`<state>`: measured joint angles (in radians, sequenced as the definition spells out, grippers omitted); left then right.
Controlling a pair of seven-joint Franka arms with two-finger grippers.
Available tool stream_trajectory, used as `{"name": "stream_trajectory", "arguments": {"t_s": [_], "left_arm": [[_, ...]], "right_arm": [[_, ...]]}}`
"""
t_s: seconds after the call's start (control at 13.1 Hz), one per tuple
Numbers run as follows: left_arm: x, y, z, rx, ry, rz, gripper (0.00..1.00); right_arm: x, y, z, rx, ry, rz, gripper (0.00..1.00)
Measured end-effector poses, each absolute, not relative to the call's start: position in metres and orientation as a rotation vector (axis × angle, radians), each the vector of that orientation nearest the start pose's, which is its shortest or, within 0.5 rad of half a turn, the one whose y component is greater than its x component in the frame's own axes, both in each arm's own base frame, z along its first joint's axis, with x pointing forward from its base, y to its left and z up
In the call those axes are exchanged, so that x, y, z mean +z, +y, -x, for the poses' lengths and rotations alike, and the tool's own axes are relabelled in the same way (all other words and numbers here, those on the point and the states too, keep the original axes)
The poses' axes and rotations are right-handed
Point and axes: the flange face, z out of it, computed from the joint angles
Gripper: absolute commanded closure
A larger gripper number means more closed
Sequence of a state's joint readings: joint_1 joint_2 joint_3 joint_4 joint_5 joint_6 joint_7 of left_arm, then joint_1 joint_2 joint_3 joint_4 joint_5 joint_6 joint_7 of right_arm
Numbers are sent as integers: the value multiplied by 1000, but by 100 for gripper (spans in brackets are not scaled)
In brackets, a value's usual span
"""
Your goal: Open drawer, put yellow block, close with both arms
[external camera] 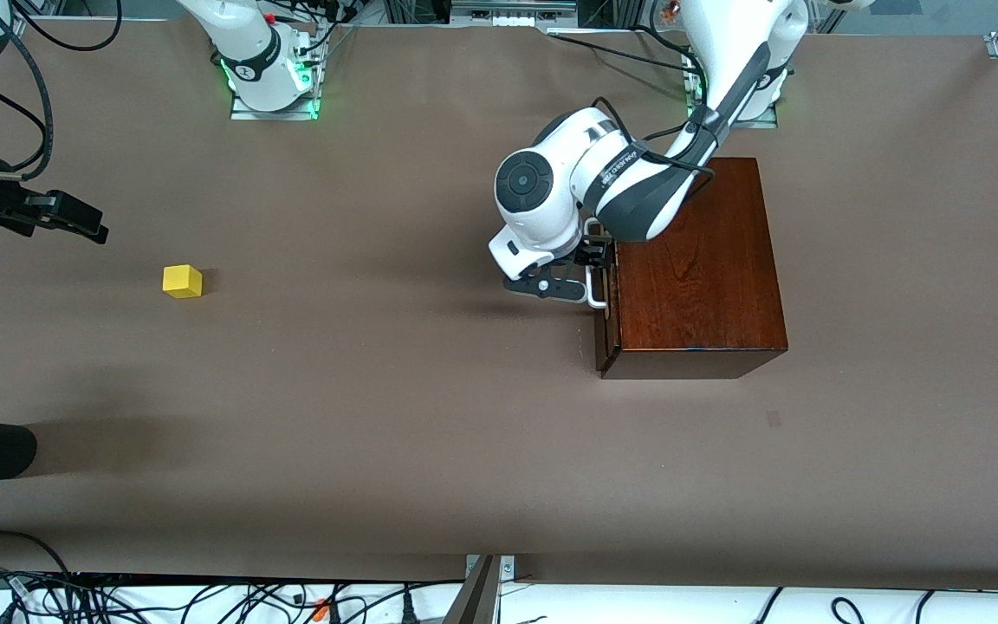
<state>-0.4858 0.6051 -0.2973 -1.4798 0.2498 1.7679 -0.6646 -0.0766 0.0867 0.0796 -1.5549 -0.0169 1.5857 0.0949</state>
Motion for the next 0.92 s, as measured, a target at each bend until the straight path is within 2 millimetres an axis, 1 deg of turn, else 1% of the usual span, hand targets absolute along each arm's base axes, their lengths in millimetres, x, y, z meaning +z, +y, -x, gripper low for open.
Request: {"name": "stream_trajectory", "arguments": {"t_s": [0.15, 0.46, 0.92], "left_arm": [[304, -436, -510, 255, 229, 2861, 0], [288, -440, -503, 260, 222, 2829, 0], [279, -444, -503, 217, 191, 2833, 0]], "right_arm": [[584, -2, -580, 87, 144, 3150, 0], [584, -2, -580, 87, 144, 3150, 0], [584, -2, -580, 87, 144, 3150, 0]]}}
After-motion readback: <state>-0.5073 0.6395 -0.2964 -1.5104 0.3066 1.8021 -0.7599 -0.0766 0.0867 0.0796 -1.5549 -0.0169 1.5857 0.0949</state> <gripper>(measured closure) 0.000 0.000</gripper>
